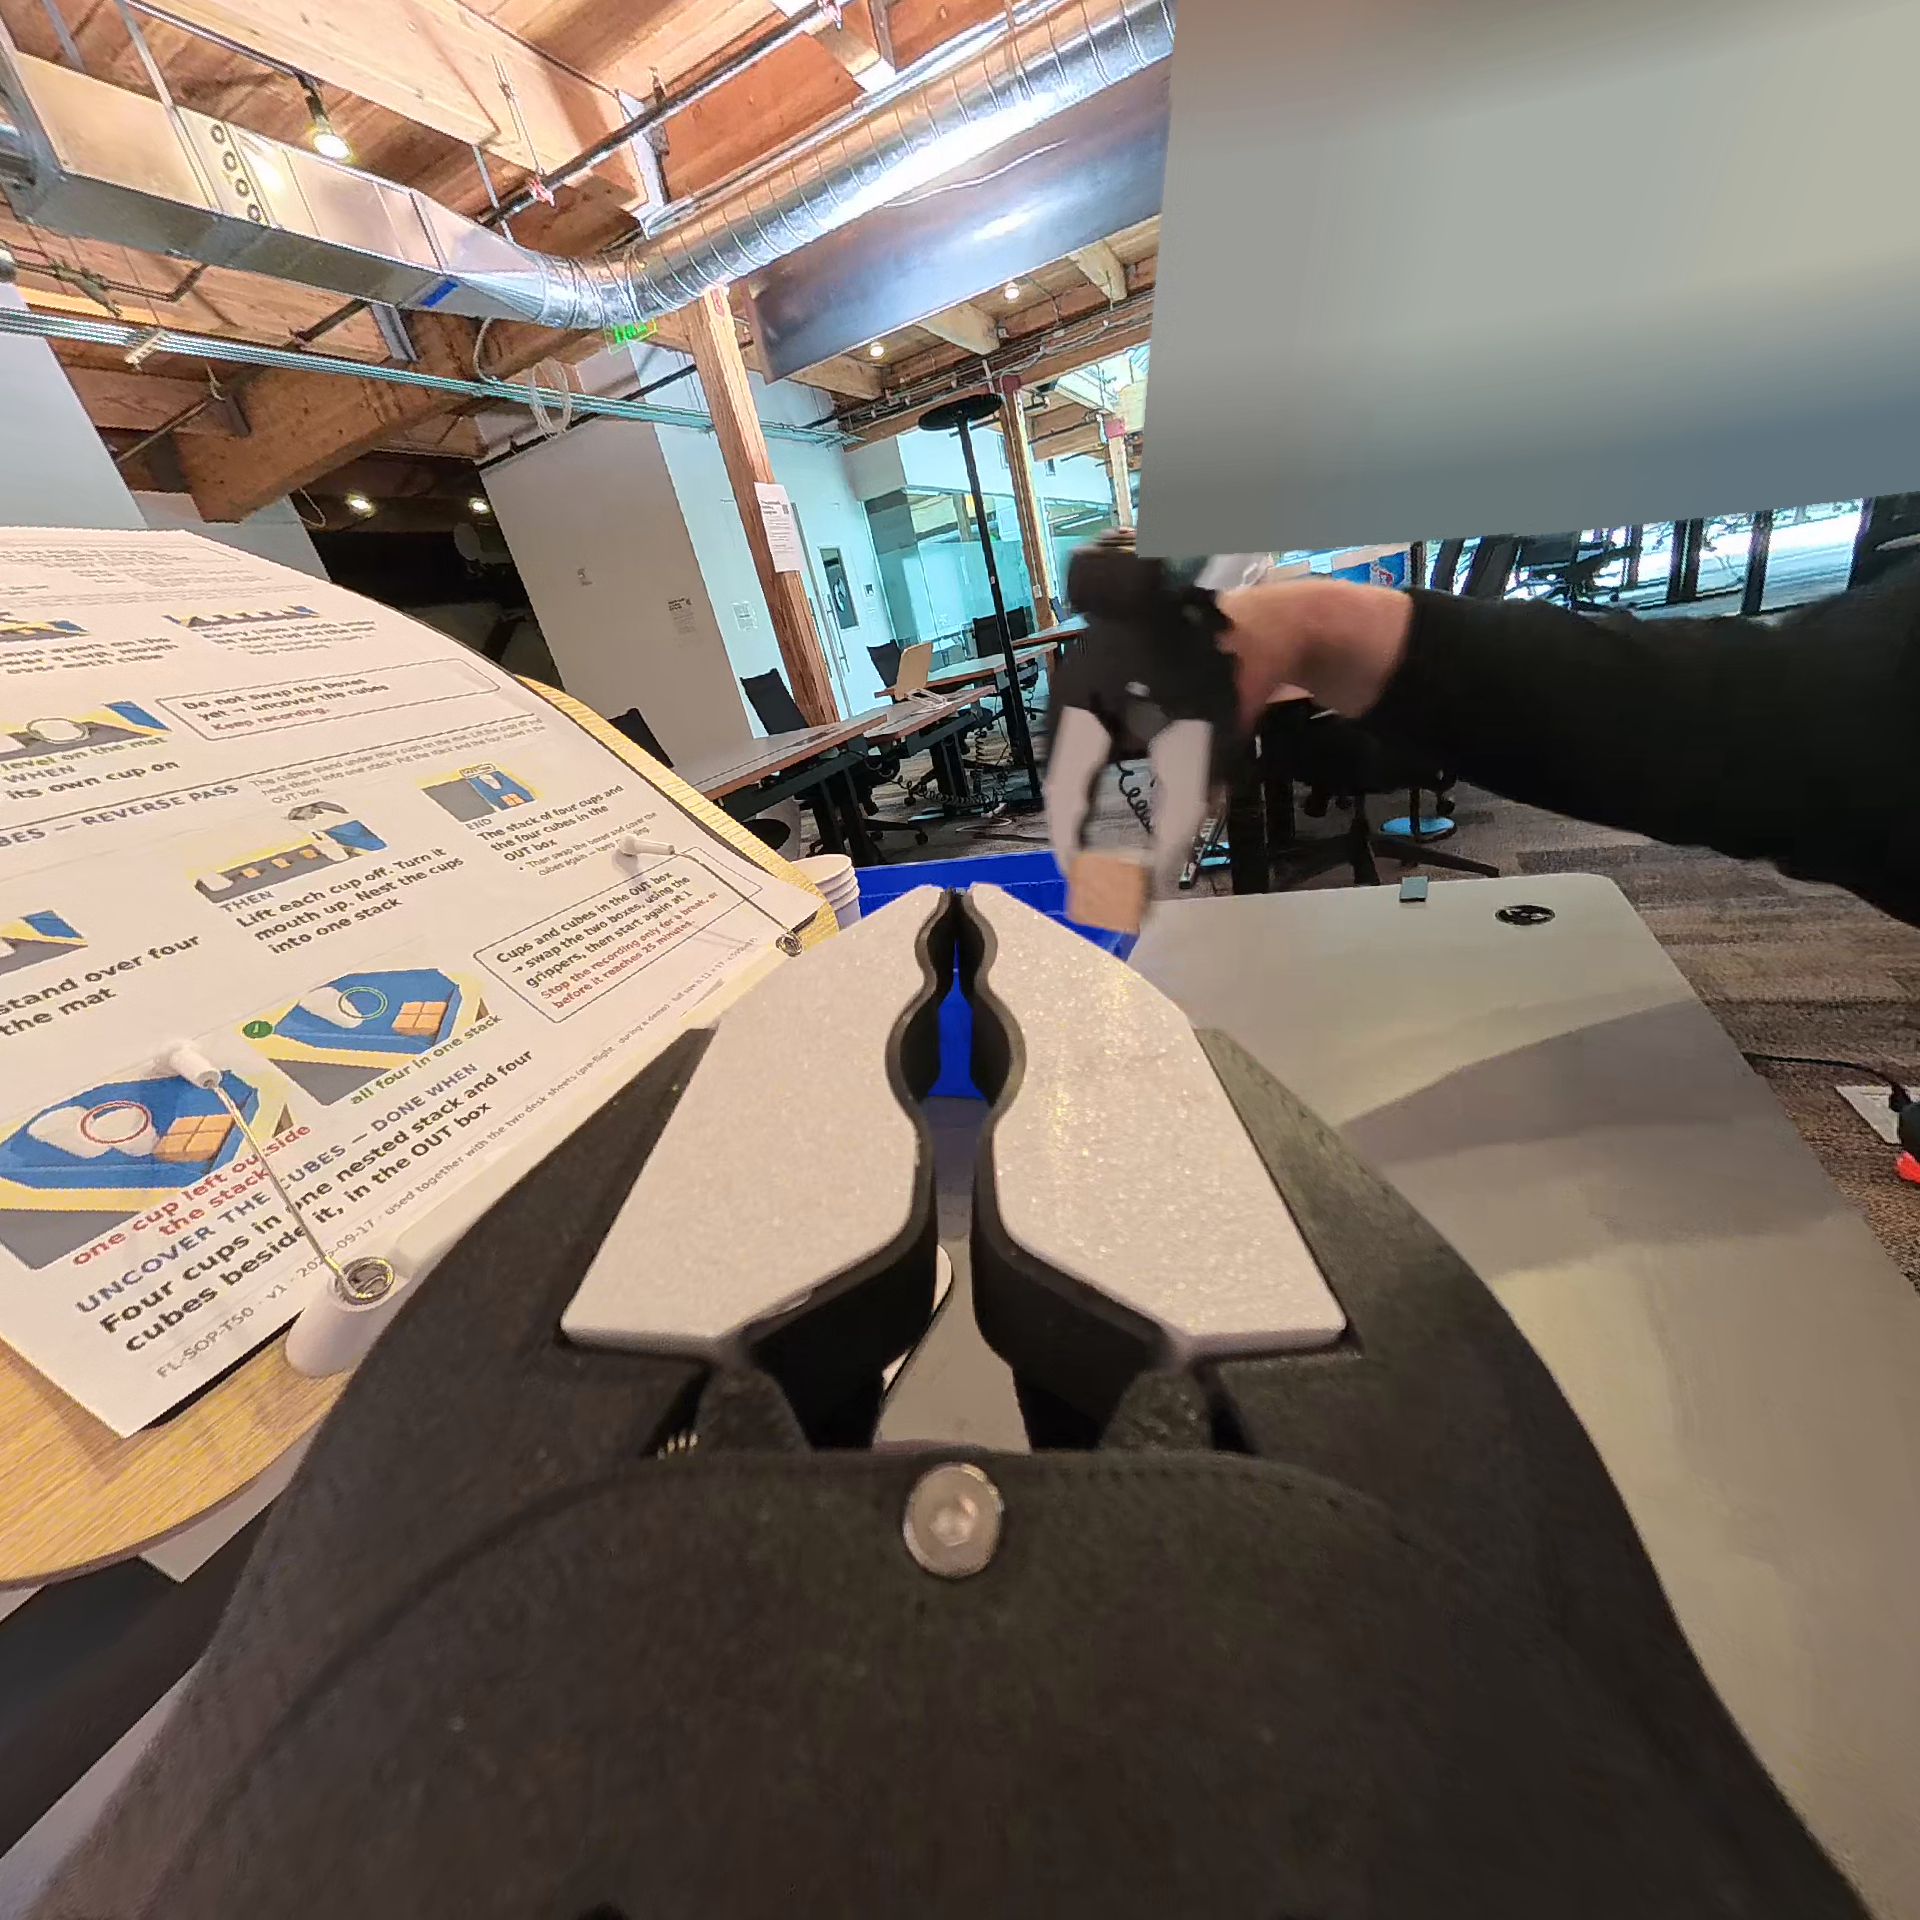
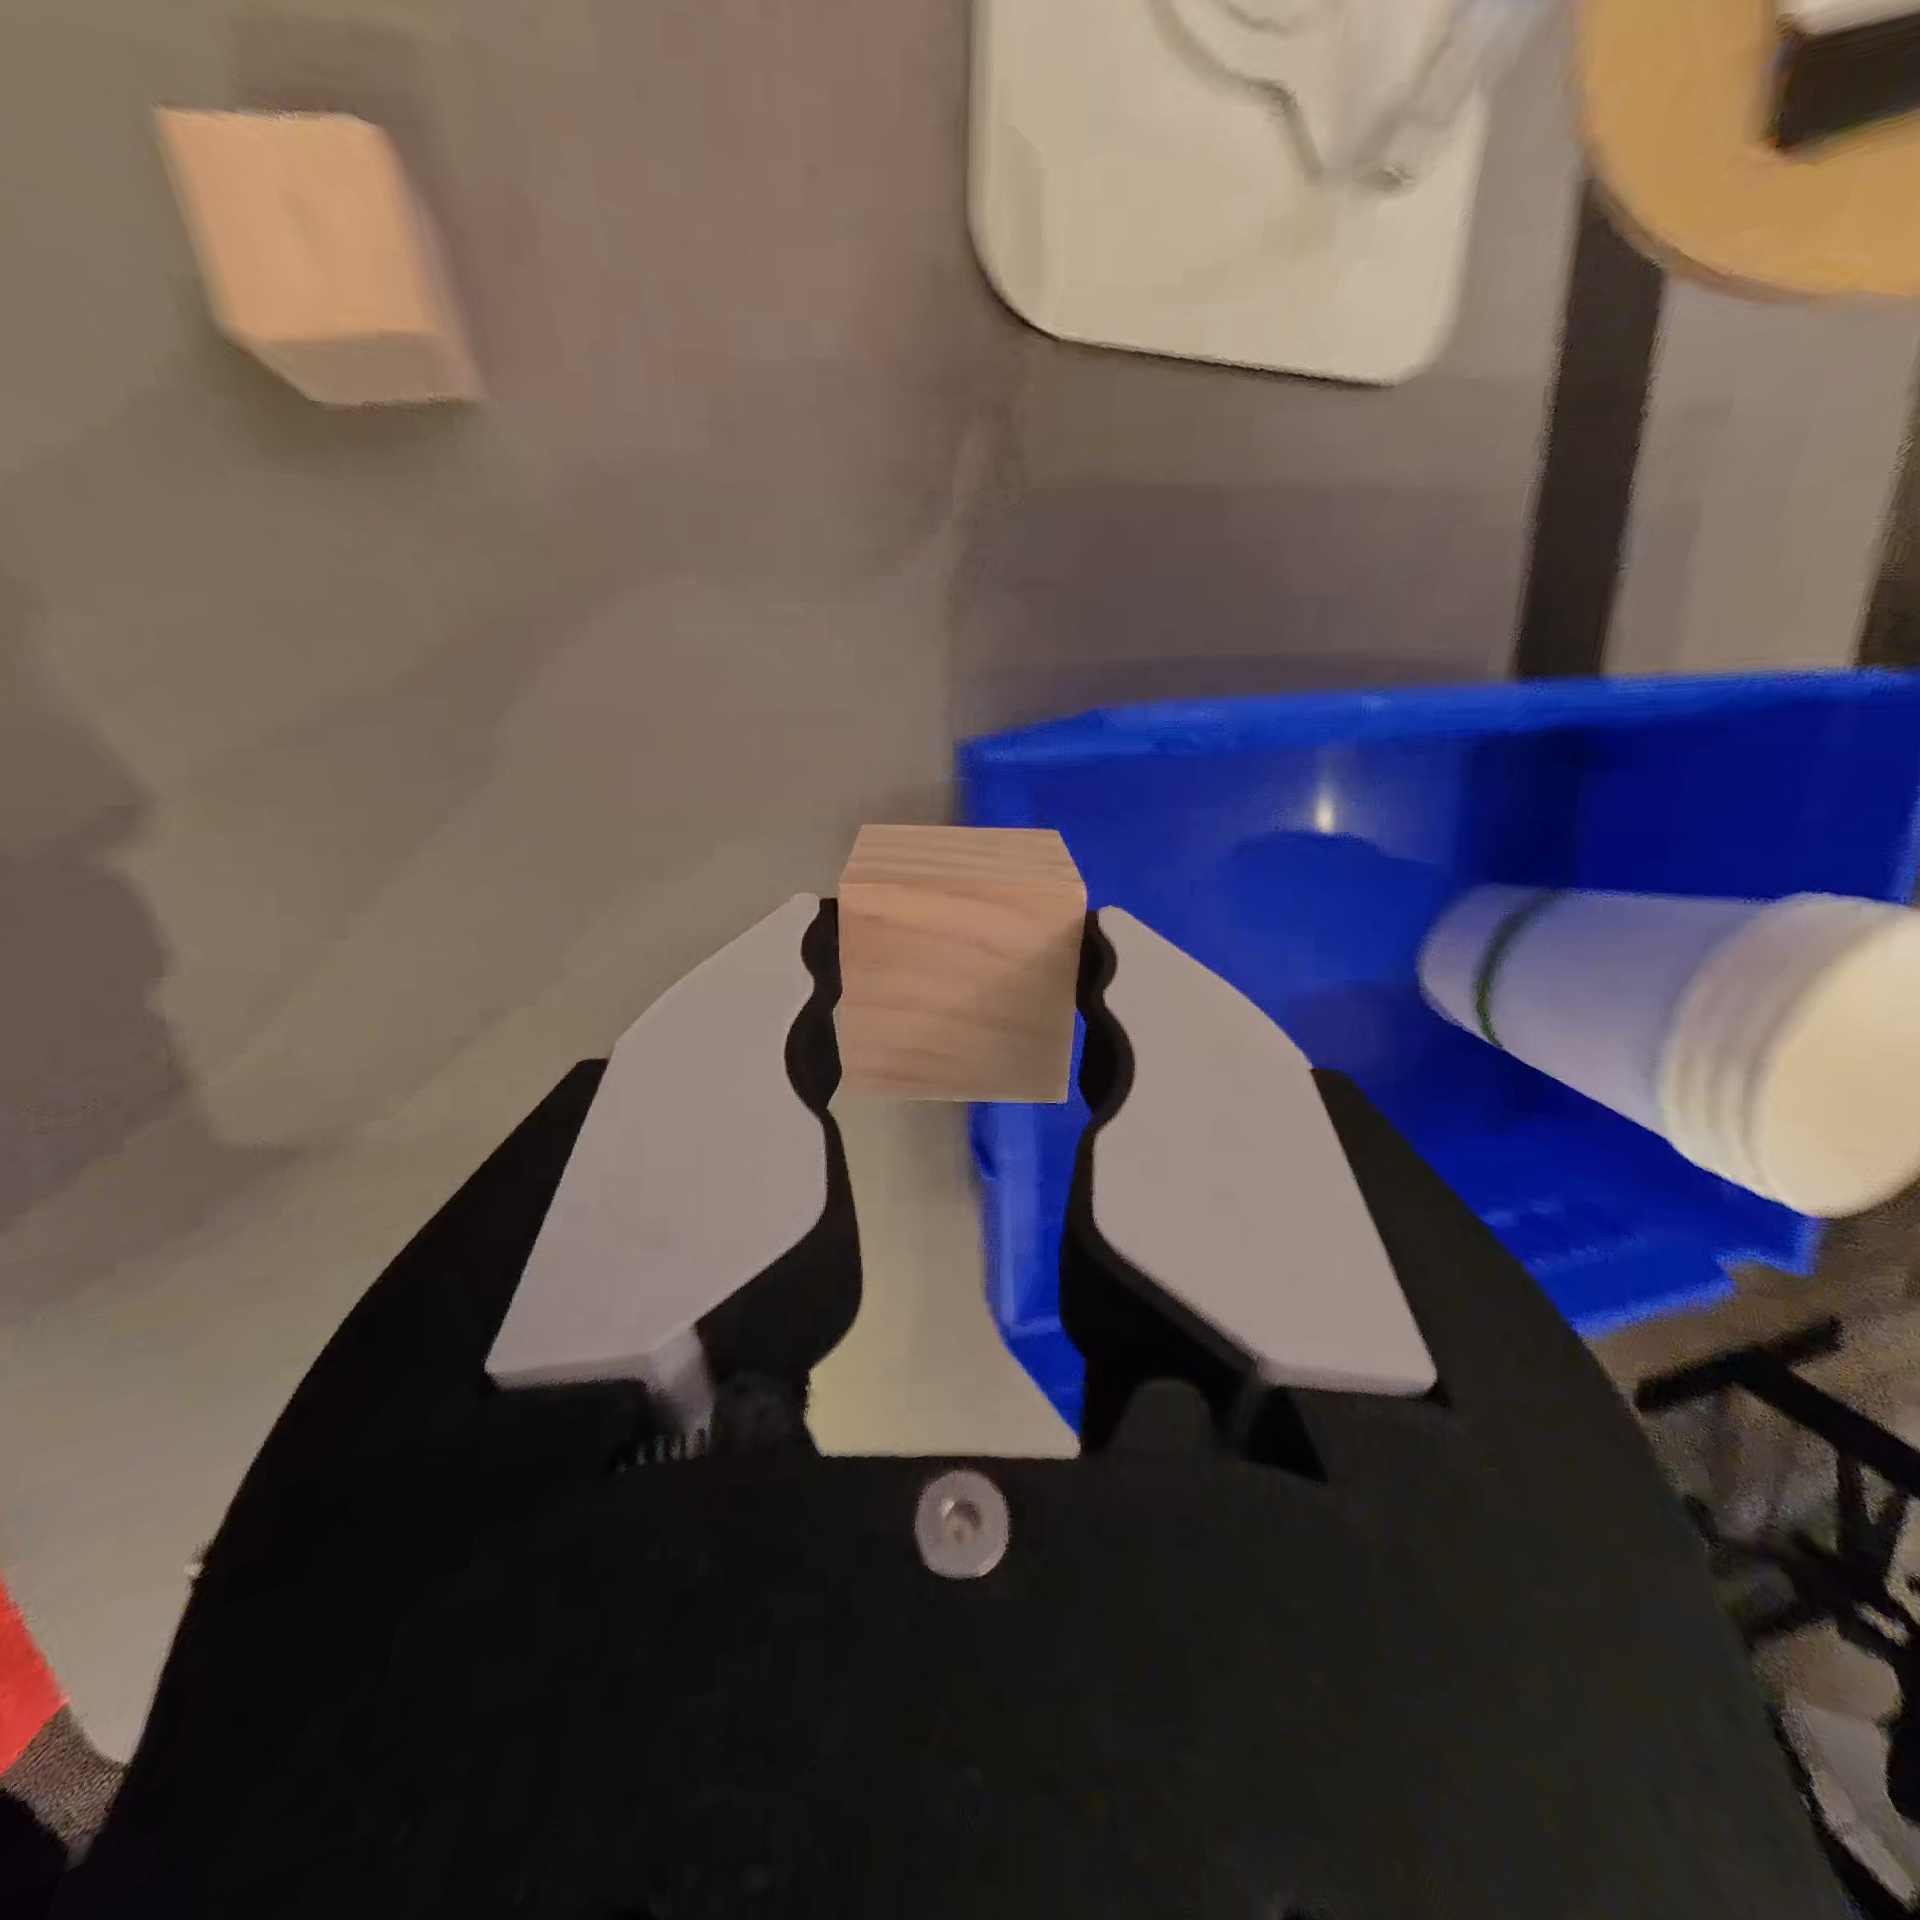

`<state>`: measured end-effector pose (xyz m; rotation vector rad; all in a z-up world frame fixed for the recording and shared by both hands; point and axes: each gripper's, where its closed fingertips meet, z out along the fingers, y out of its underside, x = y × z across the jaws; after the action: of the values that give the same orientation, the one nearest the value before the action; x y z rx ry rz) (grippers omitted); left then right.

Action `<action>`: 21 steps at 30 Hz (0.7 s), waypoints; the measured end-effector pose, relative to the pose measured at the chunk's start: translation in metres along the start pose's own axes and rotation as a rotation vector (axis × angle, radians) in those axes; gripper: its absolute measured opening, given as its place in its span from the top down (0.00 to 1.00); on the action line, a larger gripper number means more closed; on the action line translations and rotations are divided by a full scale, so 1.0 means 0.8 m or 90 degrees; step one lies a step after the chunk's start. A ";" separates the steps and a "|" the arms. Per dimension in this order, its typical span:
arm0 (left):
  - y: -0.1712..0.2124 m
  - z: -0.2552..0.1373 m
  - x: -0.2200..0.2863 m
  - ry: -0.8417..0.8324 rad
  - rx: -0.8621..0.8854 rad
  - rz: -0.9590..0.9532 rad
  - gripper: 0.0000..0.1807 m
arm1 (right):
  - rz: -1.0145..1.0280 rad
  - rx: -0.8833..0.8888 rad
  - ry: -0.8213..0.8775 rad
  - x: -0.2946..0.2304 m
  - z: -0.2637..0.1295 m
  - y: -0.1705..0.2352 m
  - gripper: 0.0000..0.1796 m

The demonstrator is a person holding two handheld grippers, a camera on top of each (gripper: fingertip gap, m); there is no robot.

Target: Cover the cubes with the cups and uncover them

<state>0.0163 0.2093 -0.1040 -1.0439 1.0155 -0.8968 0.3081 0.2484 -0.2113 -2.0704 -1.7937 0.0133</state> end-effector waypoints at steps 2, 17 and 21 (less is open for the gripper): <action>0.000 0.000 0.000 -0.002 -0.002 0.002 1.00 | 0.017 -0.019 0.000 0.032 0.007 0.017 0.75; 0.014 0.003 -0.006 -0.006 -0.022 -0.007 1.00 | 0.028 -0.121 -0.155 0.075 0.141 0.085 0.75; 0.019 0.005 -0.007 -0.005 -0.031 -0.009 1.00 | 0.017 -0.144 -0.186 0.066 0.146 0.089 0.75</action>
<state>0.0206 0.2193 -0.1170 -1.0955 1.0289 -0.8829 0.3540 0.3256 -0.3267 -2.3520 -2.0170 0.1328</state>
